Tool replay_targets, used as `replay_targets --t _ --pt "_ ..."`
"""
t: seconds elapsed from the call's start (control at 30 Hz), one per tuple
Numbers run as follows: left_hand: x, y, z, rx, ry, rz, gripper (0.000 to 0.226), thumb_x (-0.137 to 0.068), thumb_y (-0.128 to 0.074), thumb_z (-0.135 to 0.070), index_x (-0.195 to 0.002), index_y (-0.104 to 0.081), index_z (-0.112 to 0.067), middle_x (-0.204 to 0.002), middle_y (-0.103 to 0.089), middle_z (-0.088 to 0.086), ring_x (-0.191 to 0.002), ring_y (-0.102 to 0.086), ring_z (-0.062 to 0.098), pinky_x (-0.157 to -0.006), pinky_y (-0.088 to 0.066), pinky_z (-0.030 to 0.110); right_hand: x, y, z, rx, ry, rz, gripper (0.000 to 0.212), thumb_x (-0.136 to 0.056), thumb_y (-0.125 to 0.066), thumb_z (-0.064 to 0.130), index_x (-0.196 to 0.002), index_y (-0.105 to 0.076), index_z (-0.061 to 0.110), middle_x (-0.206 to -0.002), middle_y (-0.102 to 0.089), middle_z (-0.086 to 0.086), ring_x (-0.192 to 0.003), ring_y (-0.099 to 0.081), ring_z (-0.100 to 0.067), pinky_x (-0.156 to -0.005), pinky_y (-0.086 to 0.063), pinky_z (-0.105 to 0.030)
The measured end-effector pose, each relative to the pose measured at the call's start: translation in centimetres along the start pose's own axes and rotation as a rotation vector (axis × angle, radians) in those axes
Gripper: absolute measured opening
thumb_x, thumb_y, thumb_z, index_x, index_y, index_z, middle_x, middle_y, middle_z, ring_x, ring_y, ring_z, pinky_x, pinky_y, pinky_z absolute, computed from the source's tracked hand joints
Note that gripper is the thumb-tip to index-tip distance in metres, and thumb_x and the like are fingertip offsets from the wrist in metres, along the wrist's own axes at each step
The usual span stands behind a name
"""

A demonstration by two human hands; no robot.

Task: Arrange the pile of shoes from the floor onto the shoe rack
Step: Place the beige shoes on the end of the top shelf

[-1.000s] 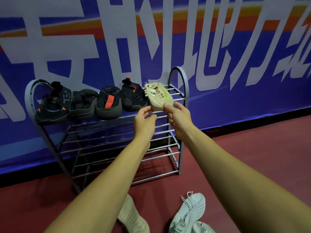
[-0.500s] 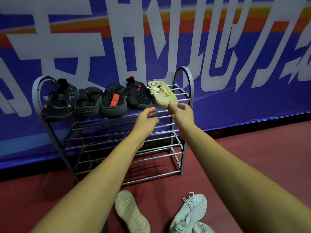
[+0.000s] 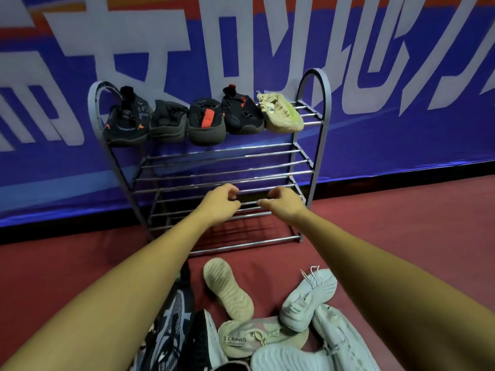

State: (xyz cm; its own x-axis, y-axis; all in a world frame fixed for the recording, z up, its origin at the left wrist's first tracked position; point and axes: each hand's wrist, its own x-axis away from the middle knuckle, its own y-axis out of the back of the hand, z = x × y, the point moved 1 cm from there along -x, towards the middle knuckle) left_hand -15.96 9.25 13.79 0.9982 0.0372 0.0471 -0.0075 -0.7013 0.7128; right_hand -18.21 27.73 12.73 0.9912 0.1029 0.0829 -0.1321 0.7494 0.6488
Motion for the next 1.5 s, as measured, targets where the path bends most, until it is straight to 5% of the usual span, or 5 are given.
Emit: replay_targets --t 0.53,0.77,0.93,1.27,1.5 --pt "1.5 -10.0 18.4 -0.204 0.344 0.332 0.049 -0.091 -0.060 -0.027 -0.139 -0.050 -0.020 -0.131 -0.062 0.011 -0.119 -0.058 0.028 -0.096 -0.045 0.028 -0.9 -16.5 -9.3 0.302 -0.153 0.374 0.053 -0.087 -0.071 0.044 -0.125 -0.062 0.008 -0.128 -0.065 -0.014 -0.119 -0.060 -0.031 -0.098 -0.050 -0.035" --pt "2.6 -16.4 24.4 -0.082 0.447 0.482 0.058 -0.093 -0.059 -0.025 -0.146 -0.039 -0.016 -0.126 -0.063 0.014 -0.102 -0.064 0.025 -0.080 -0.048 0.026 -0.7 -22.0 -13.4 0.442 -0.230 0.543 0.055 -0.079 -0.071 0.045 -0.124 -0.058 0.016 -0.123 -0.065 -0.008 -0.109 -0.064 -0.028 -0.093 -0.055 -0.039" --pt "3.1 -18.1 25.2 -0.085 0.468 0.492 0.061 -0.091 -0.057 -0.018 -0.149 -0.037 -0.021 -0.125 -0.063 0.009 -0.111 -0.062 0.026 -0.094 -0.052 0.033 -0.4 -23.5 -15.0 0.506 -0.237 0.591 0.052 -0.084 -0.065 0.045 -0.127 -0.056 0.017 -0.124 -0.064 -0.010 -0.112 -0.063 -0.031 -0.095 -0.054 -0.040" --pt "3.7 -17.6 23.6 0.110 0.494 0.361 0.060 -0.087 -0.040 -0.004 -0.142 -0.041 -0.030 -0.092 -0.061 0.004 -0.068 -0.052 0.016 -0.051 -0.038 0.024 -0.2 -21.2 -14.7 0.425 -0.235 0.577 0.035 -0.079 -0.073 0.020 -0.111 -0.069 0.009 -0.116 -0.069 -0.010 -0.105 -0.067 -0.027 -0.084 -0.057 -0.031" --pt "3.2 -13.4 18.0 0.110 0.338 0.218 0.060 -0.081 -0.041 0.009 -0.133 -0.055 -0.018 -0.128 -0.053 0.012 -0.118 -0.054 0.026 -0.104 -0.043 0.034 1.3 -16.6 -12.7 0.095 -0.218 0.488 0.031 -0.084 -0.078 0.030 -0.101 -0.077 0.005 -0.089 -0.065 0.000 -0.086 -0.057 -0.014 -0.075 -0.042 -0.023"
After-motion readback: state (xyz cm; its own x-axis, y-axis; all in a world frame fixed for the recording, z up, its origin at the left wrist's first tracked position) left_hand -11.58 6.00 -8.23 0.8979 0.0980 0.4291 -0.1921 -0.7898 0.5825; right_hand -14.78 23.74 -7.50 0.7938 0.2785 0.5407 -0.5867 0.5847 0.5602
